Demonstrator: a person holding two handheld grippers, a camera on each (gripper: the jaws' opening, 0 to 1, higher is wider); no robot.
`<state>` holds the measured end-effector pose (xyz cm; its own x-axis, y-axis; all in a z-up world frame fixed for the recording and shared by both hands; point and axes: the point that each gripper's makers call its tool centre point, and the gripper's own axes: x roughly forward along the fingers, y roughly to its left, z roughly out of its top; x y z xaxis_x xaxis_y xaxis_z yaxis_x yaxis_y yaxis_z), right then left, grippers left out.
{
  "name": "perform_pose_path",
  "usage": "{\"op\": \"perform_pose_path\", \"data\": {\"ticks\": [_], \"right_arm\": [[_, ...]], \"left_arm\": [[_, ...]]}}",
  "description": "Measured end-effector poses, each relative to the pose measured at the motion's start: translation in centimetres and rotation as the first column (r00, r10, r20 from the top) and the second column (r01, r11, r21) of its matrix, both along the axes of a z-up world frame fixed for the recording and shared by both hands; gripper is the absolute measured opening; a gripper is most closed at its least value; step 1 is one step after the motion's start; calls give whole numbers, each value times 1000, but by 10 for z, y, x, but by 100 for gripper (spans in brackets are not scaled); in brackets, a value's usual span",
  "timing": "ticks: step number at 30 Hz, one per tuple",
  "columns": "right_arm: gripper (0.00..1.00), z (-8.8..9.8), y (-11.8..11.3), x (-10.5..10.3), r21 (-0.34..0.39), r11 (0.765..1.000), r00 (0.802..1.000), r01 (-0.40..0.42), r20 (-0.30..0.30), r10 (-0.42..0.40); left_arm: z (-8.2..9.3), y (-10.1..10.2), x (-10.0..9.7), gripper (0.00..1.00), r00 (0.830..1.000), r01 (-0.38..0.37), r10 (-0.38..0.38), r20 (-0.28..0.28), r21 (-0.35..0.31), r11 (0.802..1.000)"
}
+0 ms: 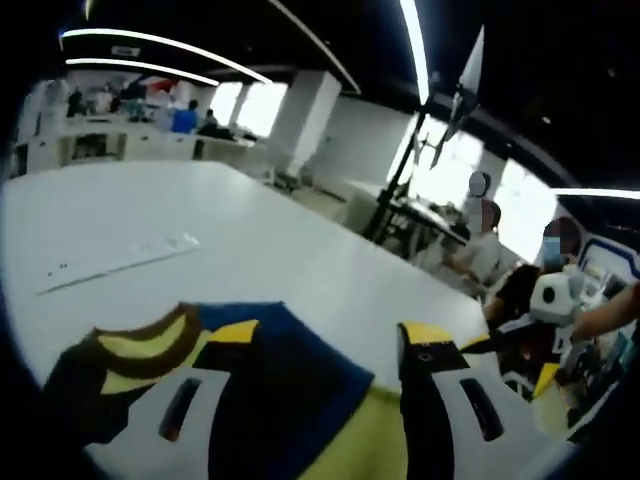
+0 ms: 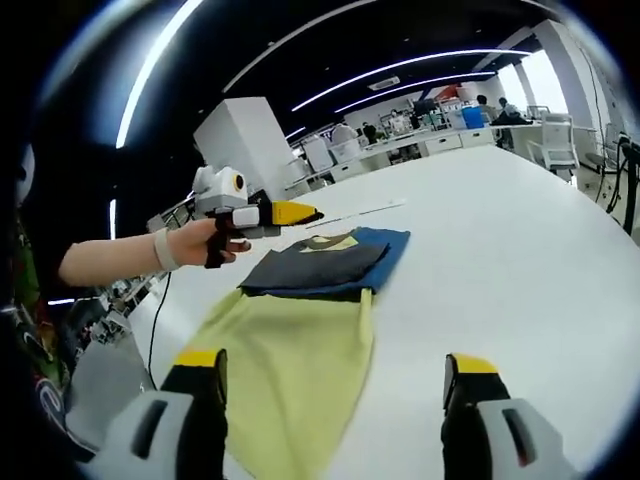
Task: Fold the garment on the visible template until the final outline fits inside the template.
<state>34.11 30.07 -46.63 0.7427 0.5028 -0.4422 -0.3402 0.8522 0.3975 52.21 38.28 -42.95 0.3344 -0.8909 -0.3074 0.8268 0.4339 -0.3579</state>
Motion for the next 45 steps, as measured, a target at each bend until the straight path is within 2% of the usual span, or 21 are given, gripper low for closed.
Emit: {"op": "perform_pose_path", "data": {"ticks": [2,12,23,35,45], "right_arm": [[90,1,2,1,-8,1000,1000,-8,3,8],[91,10,11,5,-36,998,999,-43,11,43],[95,16,21,6,-66,995,997,-80,20,81],[97,18,29,6,-80,992,995,-98,19,100],[96,17,38,5,-91,988,992,-123,12,125]], "left_arm": [[1,12,0,54,1000,-14,14,9,4,1000],[-2,75,-14,67,994,-112,111,-22,-9,994],[8,137,-48,85,987,-159,159,-5,-6,987],[1,194,-78,89,978,-207,208,-22,39,977],[6,217,-97,88,973,-226,227,-26,47,973]]}}
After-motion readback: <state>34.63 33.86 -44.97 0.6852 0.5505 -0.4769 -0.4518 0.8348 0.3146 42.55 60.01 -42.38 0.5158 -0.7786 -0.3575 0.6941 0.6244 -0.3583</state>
